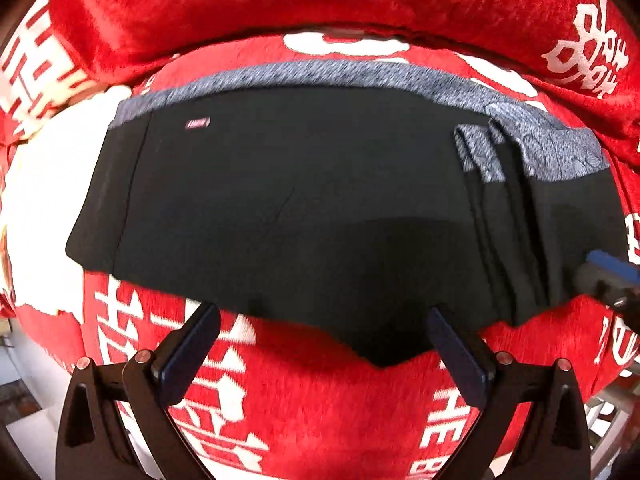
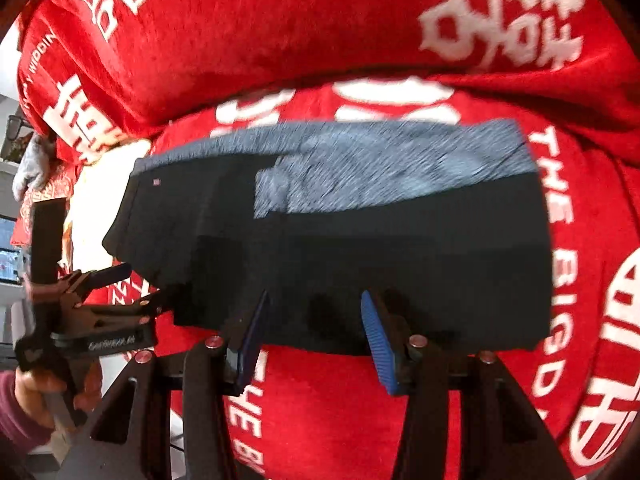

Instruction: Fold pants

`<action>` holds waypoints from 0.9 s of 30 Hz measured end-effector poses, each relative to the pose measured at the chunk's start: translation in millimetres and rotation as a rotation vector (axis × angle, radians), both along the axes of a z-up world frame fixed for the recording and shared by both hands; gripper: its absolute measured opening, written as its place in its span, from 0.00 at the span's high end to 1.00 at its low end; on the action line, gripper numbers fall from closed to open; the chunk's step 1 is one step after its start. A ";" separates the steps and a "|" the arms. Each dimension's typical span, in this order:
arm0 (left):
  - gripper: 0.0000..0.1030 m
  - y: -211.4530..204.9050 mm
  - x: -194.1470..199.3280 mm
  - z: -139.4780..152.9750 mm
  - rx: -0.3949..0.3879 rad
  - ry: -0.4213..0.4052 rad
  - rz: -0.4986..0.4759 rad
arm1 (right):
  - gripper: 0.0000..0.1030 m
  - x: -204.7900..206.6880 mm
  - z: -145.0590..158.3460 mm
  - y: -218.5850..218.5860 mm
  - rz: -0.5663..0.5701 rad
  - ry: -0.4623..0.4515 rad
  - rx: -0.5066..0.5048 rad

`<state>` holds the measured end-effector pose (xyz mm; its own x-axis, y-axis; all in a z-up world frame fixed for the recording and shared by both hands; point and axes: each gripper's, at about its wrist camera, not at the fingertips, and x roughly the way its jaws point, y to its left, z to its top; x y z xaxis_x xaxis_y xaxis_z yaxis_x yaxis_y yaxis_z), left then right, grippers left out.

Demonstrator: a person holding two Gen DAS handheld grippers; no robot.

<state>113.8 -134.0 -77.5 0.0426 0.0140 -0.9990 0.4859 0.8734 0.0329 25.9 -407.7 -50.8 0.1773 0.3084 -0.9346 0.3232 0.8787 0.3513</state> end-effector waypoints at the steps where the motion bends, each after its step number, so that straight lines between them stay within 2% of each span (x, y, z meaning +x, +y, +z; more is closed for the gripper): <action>1: 0.00 4.8 -1.4 1.1 -0.004 0.004 0.005 | 0.50 0.2 -3.7 5.9 0.006 0.020 0.015; 4: 0.00 20.5 -2.7 3.4 -0.017 0.014 0.025 | 0.49 -4.4 -7.0 25.5 0.026 0.055 0.055; 11: 0.00 64.3 2.5 6.7 -0.024 0.019 0.107 | 0.48 -10.5 2.2 51.9 0.058 0.097 0.020; 16: 0.00 89.2 11.9 4.7 -0.045 0.036 0.157 | 0.43 -4.6 7.3 70.9 0.089 0.112 0.008; 24: 0.00 112.4 24.0 6.8 -0.075 0.039 0.178 | 0.40 4.3 7.6 117.9 0.124 0.128 0.020; 27: 0.00 124.2 30.8 5.8 -0.084 0.044 0.197 | 0.34 9.1 8.3 132.5 0.145 0.131 0.006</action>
